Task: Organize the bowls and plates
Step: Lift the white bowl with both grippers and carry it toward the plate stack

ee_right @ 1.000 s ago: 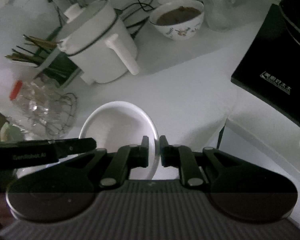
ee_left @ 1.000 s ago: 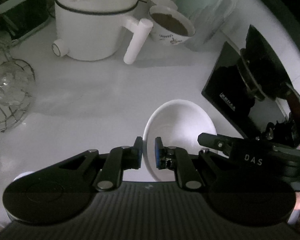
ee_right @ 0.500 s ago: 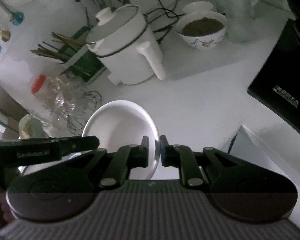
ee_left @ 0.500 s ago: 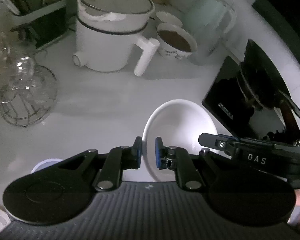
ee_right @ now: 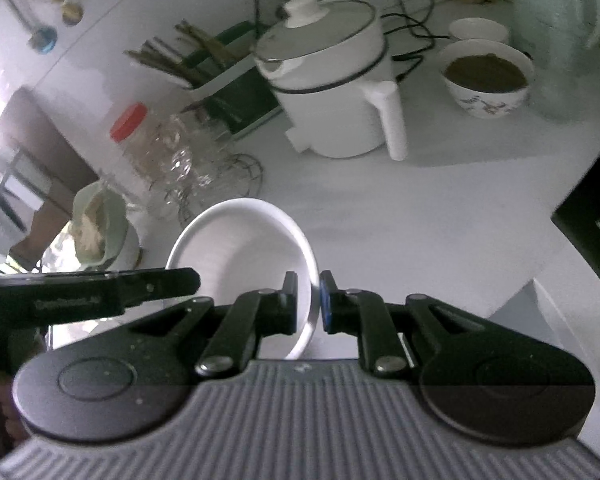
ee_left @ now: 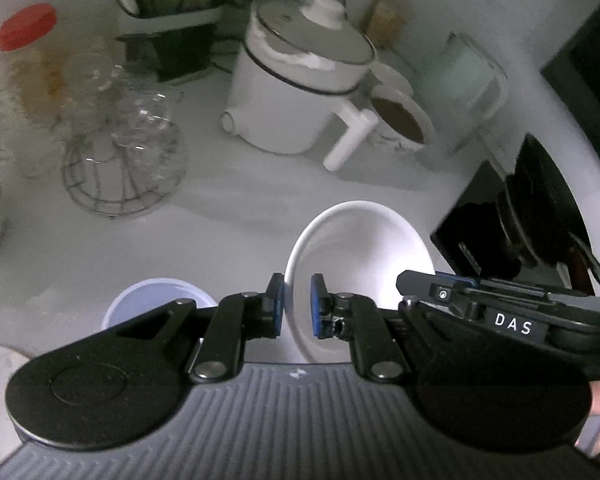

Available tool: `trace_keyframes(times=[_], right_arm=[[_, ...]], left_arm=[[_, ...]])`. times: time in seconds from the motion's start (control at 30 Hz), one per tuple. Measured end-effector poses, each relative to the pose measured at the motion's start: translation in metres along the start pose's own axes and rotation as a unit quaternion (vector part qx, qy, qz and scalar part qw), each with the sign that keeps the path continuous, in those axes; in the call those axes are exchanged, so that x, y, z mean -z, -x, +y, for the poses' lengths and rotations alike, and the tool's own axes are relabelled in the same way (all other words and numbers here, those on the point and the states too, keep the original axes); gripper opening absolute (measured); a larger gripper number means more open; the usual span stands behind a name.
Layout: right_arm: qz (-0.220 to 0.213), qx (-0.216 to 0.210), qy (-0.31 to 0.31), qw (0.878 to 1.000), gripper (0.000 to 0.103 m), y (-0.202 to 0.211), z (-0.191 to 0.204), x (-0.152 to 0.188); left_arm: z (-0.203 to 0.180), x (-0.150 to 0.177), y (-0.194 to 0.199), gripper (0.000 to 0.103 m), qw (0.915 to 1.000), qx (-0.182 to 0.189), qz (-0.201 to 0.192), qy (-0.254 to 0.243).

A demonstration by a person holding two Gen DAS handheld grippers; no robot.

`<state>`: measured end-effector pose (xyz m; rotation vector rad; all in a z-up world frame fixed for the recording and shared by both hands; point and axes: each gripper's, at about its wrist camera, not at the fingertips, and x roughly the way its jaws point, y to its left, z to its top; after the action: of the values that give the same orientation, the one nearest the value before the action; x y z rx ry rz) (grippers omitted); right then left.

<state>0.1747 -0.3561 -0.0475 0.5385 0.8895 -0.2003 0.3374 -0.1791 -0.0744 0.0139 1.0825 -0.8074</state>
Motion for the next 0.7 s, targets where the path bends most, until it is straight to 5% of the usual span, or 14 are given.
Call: trace_keyframes(times=[0.43,0.7], right_arm=[[0.036,-0.049,0.08,0.995,0.015,-0.022,0.05,-0.008],[0.074,-0.052,0.135,0.987,0.015,-0.046,0.074,-0.006]], left_arm=[[0.036,0.027,0.042,0.014,0.993,-0.066,-0.056,0.08],[0.063,0.047,0.027,0.014,0.9831,-0.098,-0.045,0.148]])
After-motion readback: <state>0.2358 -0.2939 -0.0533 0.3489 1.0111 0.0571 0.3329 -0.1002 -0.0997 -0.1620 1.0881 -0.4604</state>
